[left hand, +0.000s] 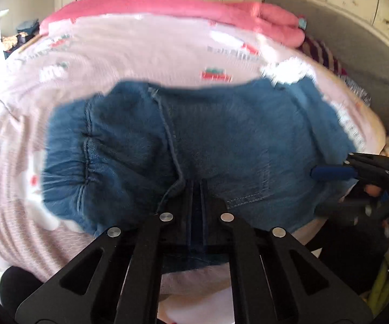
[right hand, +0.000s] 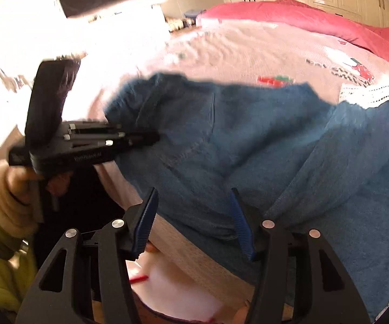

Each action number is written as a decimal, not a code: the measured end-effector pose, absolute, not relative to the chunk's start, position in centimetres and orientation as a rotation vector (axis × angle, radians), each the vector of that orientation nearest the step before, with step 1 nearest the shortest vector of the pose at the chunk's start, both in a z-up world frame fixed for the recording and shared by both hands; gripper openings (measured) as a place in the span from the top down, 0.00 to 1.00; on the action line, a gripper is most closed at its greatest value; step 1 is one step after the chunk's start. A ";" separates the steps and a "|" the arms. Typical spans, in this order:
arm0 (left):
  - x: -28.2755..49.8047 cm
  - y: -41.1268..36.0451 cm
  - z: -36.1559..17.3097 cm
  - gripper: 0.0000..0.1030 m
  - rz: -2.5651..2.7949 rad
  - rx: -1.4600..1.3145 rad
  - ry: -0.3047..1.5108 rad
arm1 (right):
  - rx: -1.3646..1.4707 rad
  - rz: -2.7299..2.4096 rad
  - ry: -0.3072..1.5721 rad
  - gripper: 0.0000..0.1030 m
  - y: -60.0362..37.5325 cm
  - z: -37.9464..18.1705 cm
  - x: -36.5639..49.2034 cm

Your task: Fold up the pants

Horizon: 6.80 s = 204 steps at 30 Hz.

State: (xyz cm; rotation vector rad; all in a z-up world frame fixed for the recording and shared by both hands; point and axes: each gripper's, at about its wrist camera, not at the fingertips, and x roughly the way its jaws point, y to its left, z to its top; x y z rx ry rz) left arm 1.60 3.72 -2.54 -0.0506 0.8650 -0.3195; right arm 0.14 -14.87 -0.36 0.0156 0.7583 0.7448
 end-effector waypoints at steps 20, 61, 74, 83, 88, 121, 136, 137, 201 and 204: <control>5.5 -10.3 -1.4 0.45 -0.713 -0.066 0.918 | -0.098 0.346 0.741 0.11 -23.6 6.4 14.3; 2.6 -12.8 -3.1 1.00 -0.813 0.080 0.813 | 0.393 0.264 0.751 0.93 -39.7 2.2 1.1; -0.6 -13.8 -3.1 0.97 -0.783 0.309 0.767 | 0.365 0.247 0.892 0.91 -39.3 -1.6 -3.0; -1.3 -13.7 -3.1 0.67 -0.799 0.303 0.760 | 0.362 0.287 0.901 0.82 -39.3 -1.2 -4.7; -1.5 -14.2 -3.5 0.97 -0.809 0.335 0.780 | 0.276 0.230 0.950 0.91 -39.3 -1.6 -4.8; 13.1 -12.5 -4.1 0.34 -0.531 0.143 0.927 | 0.252 0.241 1.020 0.55 -36.6 -3.2 -1.9; 12.8 -9.0 0.9 0.15 -0.559 0.088 0.785 | 0.116 0.265 0.773 0.27 -36.3 3.7 -0.7; 13.2 -9.2 1.2 0.14 -0.548 0.122 0.789 | 0.111 0.243 0.768 0.27 -36.7 3.9 0.5; 4.0 1.6 -3.7 0.60 -0.212 0.046 0.898 | 0.132 0.146 0.981 0.79 -38.1 -3.6 -3.6; 4.4 2.2 -3.7 0.60 -0.223 0.017 0.897 | 0.114 0.138 0.994 0.79 -37.6 -3.8 -3.3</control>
